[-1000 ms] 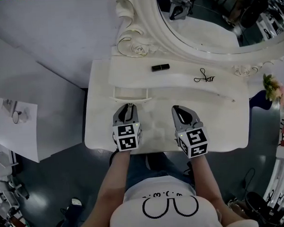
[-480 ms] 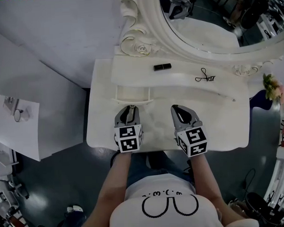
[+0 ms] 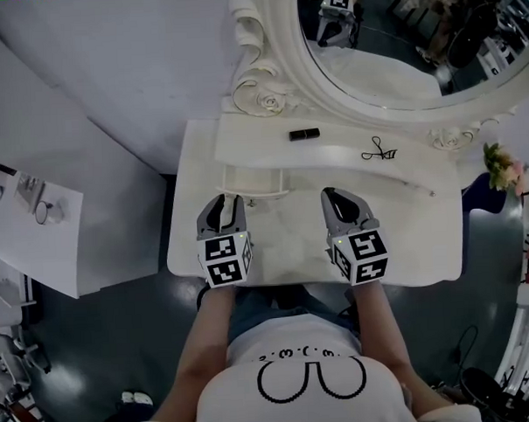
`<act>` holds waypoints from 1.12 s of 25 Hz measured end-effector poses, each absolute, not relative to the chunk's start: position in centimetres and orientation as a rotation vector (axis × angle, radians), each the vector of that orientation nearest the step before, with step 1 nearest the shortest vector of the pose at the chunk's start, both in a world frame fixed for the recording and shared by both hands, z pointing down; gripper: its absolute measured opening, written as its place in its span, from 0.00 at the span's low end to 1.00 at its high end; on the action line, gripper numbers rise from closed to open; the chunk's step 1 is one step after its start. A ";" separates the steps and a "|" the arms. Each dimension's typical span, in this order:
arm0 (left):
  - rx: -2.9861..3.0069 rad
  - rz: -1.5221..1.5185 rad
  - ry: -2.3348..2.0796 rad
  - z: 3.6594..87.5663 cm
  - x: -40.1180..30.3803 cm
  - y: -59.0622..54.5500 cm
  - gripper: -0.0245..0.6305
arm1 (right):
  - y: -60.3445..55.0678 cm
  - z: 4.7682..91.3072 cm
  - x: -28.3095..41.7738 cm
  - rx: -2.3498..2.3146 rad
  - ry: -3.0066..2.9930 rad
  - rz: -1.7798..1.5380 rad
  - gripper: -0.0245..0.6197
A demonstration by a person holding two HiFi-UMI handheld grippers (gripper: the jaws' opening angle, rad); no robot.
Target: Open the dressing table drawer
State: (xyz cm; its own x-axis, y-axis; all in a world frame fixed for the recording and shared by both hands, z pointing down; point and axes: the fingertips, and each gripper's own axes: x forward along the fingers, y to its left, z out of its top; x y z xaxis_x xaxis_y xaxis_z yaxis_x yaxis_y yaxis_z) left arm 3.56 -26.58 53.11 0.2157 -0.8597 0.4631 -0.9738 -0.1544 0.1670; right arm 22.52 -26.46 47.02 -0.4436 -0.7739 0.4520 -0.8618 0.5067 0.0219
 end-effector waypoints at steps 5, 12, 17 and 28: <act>2.092 0.293 -1.789 48.9 0.1 -27.8 0.23 | -27.5 43.7 21.9 1.397 -2.403 0.226 0.04; 2.263 0.118 -1.862 40.0 -3.0 -29.3 0.03 | -28.8 37.7 21.3 1.461 -2.471 0.063 0.04; 2.416 0.033 -1.955 33.4 -3.2 -29.7 0.03 | -29.2 33.2 21.2 1.513 -2.520 -0.051 0.04; 2.547 -0.085 -1.936 29.7 -1.7 -30.7 0.03 | -29.0 29.1 21.3 1.573 -2.542 -0.201 0.04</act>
